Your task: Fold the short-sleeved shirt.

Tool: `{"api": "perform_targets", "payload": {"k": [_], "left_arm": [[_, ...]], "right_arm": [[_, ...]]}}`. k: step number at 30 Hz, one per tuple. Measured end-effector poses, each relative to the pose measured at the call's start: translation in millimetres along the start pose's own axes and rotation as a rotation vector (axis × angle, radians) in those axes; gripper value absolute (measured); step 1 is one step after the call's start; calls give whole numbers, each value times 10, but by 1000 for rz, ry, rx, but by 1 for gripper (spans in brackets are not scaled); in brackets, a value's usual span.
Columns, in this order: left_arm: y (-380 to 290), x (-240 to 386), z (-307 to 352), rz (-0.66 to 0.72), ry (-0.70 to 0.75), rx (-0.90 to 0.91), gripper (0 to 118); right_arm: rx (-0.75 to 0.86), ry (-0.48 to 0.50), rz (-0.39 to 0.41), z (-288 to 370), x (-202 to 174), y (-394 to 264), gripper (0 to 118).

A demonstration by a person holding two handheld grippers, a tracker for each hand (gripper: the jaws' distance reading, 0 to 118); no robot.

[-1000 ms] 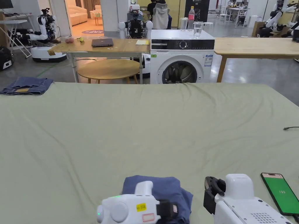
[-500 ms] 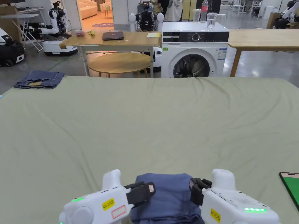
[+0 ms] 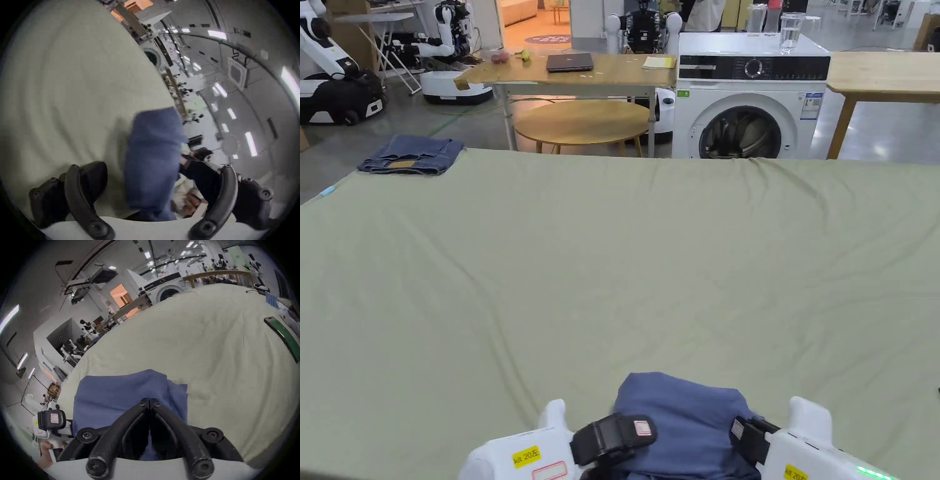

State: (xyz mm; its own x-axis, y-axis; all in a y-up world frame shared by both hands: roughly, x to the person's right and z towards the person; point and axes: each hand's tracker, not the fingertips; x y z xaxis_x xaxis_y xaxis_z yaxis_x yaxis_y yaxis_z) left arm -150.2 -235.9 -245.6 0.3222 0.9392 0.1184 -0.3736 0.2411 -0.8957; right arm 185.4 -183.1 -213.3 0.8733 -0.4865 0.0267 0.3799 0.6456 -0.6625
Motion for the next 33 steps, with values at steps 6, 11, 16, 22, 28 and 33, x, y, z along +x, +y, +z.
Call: {"api": "perform_targets", "payload": {"k": [6, 11, 16, 22, 28, 33], "left_arm": [[54, 16, -305, -25, 149, 25, 40], [284, 218, 32, -177, 218, 42, 39], [781, 266, 704, -260, 283, 92, 39], [1517, 111, 1740, -333, 435, 163, 39], [2066, -32, 2807, -279, 559, 221, 39], [2386, -298, 3476, -205, 635, 231, 39]], "right_arm": [[17, 9, 56, 50, -48, -21, 1], [32, 25, 109, 239, -167, -12, 1], [50, 14, 152, 393, -327, 19, 1], [56, 1, 179, 387, -562, -16, 1], [55, -2, 183, 302, -827, -102, 1], [35, -3, 220, 202, -1000, -181, 1]]}}
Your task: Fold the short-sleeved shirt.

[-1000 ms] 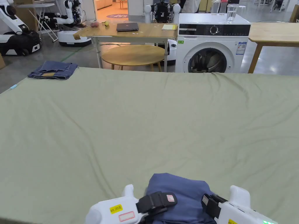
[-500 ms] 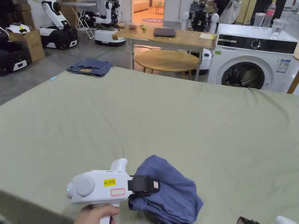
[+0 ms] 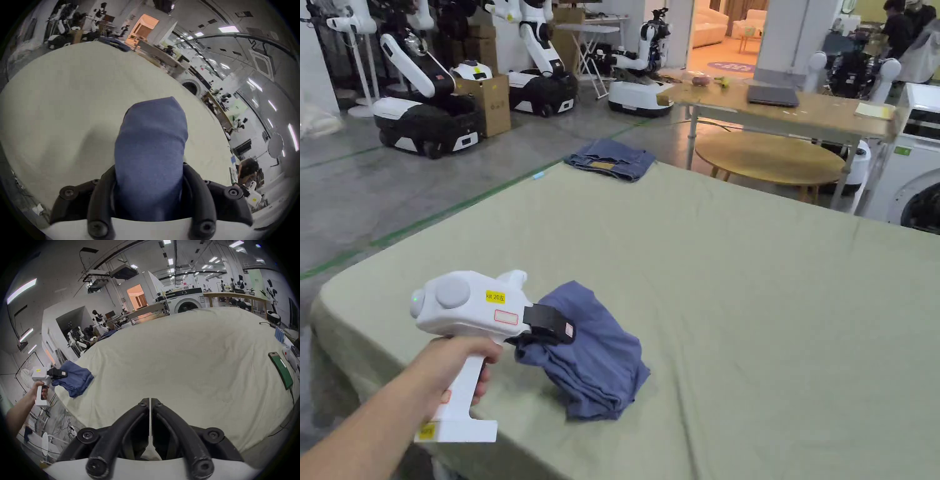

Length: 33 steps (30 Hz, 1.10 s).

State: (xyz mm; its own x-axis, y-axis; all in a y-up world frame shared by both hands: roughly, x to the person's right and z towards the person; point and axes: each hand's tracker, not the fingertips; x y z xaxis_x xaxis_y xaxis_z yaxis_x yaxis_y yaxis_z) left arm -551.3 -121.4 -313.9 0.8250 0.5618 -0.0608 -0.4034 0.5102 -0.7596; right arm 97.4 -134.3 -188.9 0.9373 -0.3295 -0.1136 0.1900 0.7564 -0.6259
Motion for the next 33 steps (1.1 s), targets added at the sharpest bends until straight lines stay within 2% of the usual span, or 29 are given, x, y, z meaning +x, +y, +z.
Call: {"api": "perform_targets", "payload": {"k": [3, 6, 8, 9, 11, 15, 19, 28, 31, 33], "left_arm": [[73, -144, 65, 2, 30, -5, 39], [9, -171, 86, 101, 44, -29, 39], [-26, -224, 142, 107, 52, -25, 39], [116, -492, 181, 93, 72, -20, 39], [107, -584, 293, 105, 85, -5, 39], [-6, -685, 486, 216, 63, 79, 39], [-45, -895, 415, 309, -40, 87, 39], [-220, -829, 336, 409, -49, 133, 39], [-252, -751, 332, 381, -49, 145, 39], [-264, -716, 340, 374, -56, 148, 33]], "right_arm": [[-9, -1, 10, -42, -78, 5, 1], [-8, 5, 17, -63, -137, 26, 1], [-3, 9, 22, -55, -175, 39, 1], [-3, 13, 25, -58, -188, 42, 1], [-3, 12, 33, -62, -212, 38, 1], [-6, 16, 45, -51, -226, 27, 1], [-7, 20, 43, -56, -229, 15, 1], [4, 7, 39, 16, -195, -20, 1], [3, 1, 35, 19, -186, -21, 1], [4, -2, 37, 23, -191, -22, 1]]}}
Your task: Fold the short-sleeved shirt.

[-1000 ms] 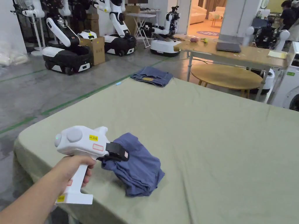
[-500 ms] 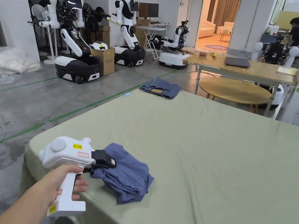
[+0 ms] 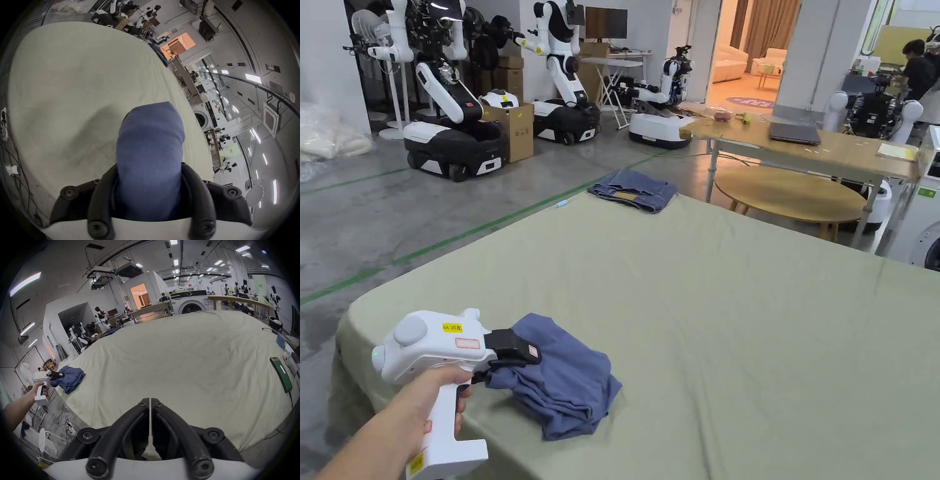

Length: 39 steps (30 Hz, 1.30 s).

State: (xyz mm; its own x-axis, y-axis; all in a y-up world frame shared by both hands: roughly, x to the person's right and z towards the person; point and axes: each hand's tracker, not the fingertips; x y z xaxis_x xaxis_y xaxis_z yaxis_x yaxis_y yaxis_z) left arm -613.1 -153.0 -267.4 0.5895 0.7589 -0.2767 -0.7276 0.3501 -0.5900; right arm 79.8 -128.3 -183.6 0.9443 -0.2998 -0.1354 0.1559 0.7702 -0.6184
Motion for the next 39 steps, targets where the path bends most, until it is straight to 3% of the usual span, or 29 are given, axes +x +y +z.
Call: {"api": "perform_targets", "payload": {"k": [3, 8, 9, 12, 21, 28, 33, 34, 35, 37, 38, 39], "left_arm": [[-10, 33, 15, -11, -12, -10, 26], [53, 68, 38, -85, 20, -21, 28], [47, 62, 46, -89, 2, -31, 42], [68, 36, 23, -63, -92, -42, 115], [54, -15, 218, -36, -112, 18, 117], [264, -13, 593, 8, -138, 176, 117], [493, 54, 934, -96, 24, 260, 117], [497, 111, 983, -118, 49, 261, 115], [481, 182, 1019, -162, 81, 285, 105], [452, 357, 1029, -294, 167, 303, 34], [399, 518, 979, -366, 244, 314, 8], [337, 665, 934, -433, 272, 324, 5]], "right_arm": [[-2, 1, 3, -13, -15, -6, 1], [-1, 4, 12, -35, -47, -11, 1], [-2, 5, 13, -37, -51, -12, 1], [-2, 3, 17, -43, -64, -14, 1], [-8, 4, 26, -60, -99, -28, 1], [0, 4, 29, -27, -114, 6, 1], [15, 3, 37, 8, -101, 29, 1], [20, 3, 39, 17, -105, 39, 1], [26, 4, 43, 36, -118, 57, 1], [41, -4, 56, 53, -134, 111, 1], [55, -13, 63, 63, -141, 158, 1], [74, -25, 68, 95, -159, 227, 1]]}}
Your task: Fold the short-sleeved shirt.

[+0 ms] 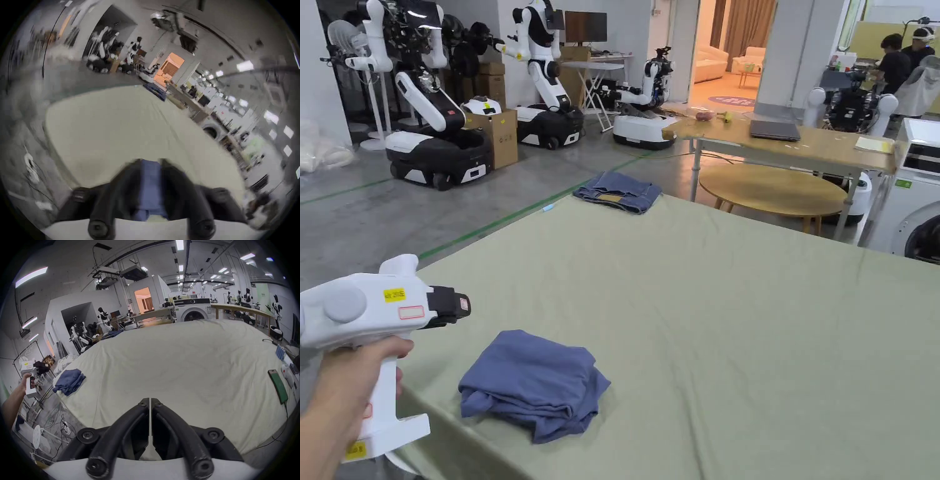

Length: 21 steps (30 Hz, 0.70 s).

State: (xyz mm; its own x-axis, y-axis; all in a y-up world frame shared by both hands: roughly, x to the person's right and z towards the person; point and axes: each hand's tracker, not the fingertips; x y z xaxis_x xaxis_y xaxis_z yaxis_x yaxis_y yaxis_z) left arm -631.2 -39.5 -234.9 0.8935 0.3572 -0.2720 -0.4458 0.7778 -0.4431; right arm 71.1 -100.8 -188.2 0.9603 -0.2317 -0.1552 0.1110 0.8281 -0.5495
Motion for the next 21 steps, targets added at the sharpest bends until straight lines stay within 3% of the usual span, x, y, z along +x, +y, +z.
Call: {"api": "perform_targets", "payload": {"k": [4, 11, 15, 21], "left_arm": [[-96, 927, 107, -137, -22, 78, 5], [-278, 2718, 337, -465, -88, 307, 5], [-379, 3680, 593, -542, -163, 385, 5], [-401, 4461, 716, -538, -201, 436, 5]], "right_arm": [[74, -37, 18, 98, 21, 340, 1], [273, -149, 140, 394, 26, 1210, 1], [390, -192, 184, 638, 38, 1658, 1], [479, -231, 255, 940, 121, 2114, 1]]}}
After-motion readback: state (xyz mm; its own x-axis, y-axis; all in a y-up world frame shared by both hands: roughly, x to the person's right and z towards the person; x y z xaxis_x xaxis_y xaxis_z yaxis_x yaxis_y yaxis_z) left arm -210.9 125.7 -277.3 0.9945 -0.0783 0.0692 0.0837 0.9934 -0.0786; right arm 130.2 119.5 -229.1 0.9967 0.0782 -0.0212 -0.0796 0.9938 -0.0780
